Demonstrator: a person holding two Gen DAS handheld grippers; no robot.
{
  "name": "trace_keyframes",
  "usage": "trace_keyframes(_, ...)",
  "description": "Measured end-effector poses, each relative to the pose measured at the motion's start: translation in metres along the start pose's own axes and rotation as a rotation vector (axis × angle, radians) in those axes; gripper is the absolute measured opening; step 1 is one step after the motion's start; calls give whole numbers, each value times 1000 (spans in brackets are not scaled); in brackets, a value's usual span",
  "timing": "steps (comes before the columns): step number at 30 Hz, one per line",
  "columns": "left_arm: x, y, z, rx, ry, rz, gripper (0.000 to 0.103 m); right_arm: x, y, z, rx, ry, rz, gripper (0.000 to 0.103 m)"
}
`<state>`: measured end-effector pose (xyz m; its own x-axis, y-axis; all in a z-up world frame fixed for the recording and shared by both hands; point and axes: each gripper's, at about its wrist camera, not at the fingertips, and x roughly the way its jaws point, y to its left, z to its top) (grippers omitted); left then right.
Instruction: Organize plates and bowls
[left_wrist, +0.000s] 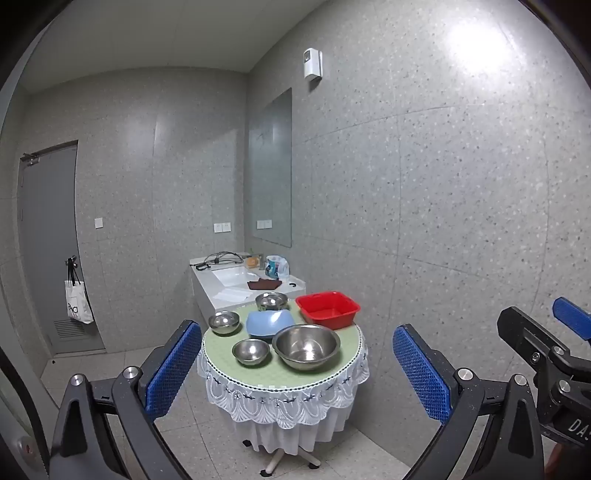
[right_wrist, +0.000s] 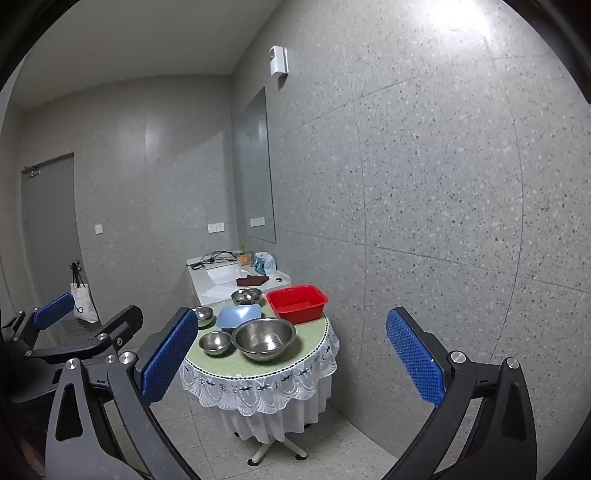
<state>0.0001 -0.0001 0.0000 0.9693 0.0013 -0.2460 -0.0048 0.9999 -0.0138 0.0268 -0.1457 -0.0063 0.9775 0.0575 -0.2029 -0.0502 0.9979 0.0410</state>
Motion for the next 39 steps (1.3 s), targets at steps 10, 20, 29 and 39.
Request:
trace_keyframes(10,-1,-1,0,4,1,5,102,5,0,-4,12,4,6,103)
trace_keyframes(20,8,-1,-6,8,0,10,102,9,-3,-4,14,10,12,103)
trace_keyframes(29,8,-2,-5,8,1,10,102,10,-5,-4,15,9,13,103)
trace_keyframes(39,11,-1,-6,9,1,12,102,13,-7,-5,15,9,17,103)
